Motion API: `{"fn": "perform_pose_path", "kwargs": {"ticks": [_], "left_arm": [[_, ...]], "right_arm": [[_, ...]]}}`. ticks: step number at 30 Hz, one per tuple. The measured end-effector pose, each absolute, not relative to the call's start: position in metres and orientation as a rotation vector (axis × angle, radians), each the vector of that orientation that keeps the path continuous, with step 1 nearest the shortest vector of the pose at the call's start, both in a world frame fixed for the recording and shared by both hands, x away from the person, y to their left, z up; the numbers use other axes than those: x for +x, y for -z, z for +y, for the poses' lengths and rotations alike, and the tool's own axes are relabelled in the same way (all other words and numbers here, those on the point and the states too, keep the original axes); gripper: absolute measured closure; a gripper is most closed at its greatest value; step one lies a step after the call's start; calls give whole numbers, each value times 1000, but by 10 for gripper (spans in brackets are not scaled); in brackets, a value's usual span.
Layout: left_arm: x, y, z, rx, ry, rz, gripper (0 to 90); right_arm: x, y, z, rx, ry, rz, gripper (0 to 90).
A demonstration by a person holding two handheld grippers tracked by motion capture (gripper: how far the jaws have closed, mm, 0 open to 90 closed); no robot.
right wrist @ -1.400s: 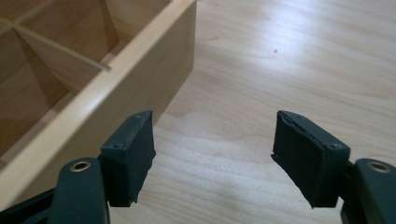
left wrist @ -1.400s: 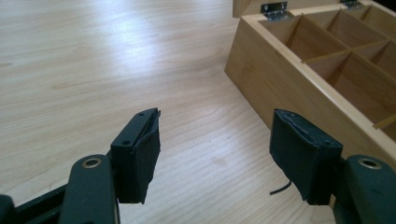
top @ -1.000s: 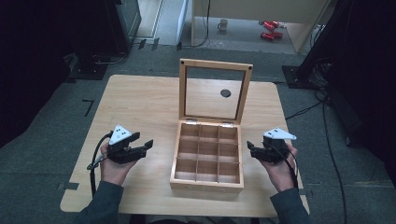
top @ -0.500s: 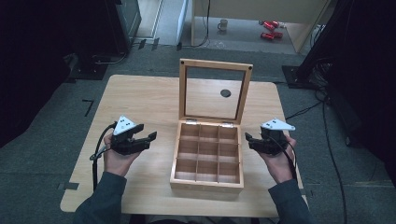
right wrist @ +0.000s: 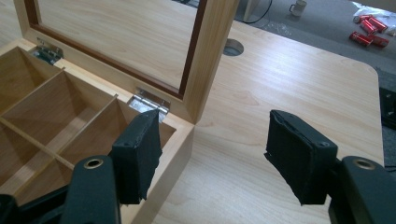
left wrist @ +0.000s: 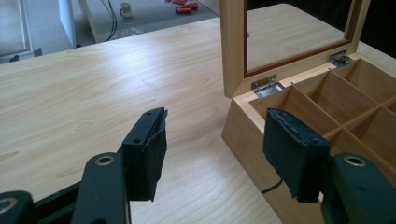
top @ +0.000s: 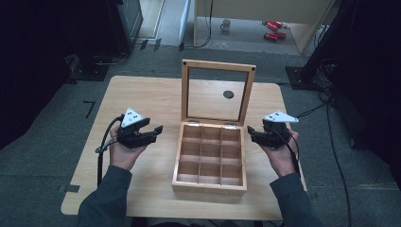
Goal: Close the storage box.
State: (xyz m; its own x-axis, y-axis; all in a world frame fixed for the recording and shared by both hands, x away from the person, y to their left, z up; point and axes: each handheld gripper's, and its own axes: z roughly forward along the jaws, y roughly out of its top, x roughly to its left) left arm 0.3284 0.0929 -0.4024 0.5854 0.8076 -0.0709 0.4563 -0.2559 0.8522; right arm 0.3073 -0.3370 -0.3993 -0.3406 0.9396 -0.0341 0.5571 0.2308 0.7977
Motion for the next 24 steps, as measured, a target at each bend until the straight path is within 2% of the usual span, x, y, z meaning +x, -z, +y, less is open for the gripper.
{"fn": "perform_pose_path", "kwargs": {"ticks": [24], "left_arm": [[359,386,70,1922,-510,1006,403]], "right_arm": [[338,386,-325,1341,-950,1974,356]]}}
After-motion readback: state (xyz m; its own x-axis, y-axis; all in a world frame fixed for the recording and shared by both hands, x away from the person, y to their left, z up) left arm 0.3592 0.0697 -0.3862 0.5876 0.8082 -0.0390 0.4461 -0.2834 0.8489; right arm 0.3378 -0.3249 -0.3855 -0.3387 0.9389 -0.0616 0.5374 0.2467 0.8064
